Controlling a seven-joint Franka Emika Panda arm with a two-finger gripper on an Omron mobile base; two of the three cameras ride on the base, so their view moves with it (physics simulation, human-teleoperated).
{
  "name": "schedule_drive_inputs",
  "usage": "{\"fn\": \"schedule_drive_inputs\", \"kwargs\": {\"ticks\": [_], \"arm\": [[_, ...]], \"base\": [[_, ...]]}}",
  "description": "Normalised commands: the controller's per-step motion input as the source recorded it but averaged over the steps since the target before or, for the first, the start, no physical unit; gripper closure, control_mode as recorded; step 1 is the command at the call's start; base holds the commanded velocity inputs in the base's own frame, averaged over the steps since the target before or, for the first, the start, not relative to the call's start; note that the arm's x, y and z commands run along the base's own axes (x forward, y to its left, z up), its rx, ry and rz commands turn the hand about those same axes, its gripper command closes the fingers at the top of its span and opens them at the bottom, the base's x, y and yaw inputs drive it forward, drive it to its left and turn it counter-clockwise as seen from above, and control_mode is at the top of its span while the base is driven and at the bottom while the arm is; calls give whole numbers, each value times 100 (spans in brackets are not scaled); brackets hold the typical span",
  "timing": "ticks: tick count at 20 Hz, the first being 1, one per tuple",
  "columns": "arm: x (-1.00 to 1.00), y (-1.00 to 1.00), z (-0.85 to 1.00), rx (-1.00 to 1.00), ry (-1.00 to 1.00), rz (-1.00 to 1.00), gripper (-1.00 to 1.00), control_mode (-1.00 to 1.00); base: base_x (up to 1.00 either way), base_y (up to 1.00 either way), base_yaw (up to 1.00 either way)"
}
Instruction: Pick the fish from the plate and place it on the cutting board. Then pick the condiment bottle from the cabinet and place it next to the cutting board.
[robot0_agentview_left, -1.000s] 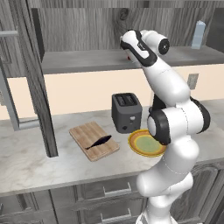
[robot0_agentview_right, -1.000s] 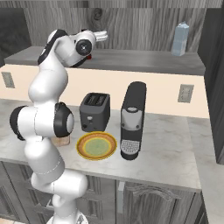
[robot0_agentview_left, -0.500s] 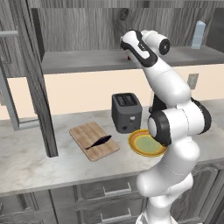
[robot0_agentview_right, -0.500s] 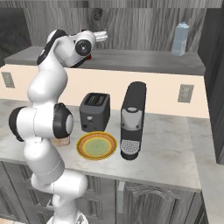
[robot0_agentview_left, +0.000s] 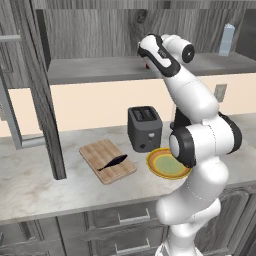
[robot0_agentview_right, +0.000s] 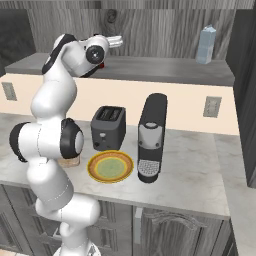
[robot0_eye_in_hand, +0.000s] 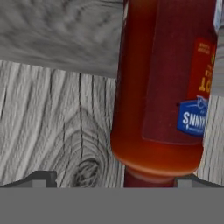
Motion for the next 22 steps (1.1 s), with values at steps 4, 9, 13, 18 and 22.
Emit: {"fn": "schedule_drive_inputs", "kwargs": {"ticks": [4,9,13,18,22], "arm": [[-1,0,0,1,0,0,100,-100],[0,0,0,5,0,0,100,-100],[0,0,0,8,0,0,100,-100],[0,0,16,9,0,0,100,-100],[-9,0,33,5,0,0,100,-100]], "base": [[0,0,0],[0,0,0],[0,0,0],[0,0,0],[0,0,0]]}}
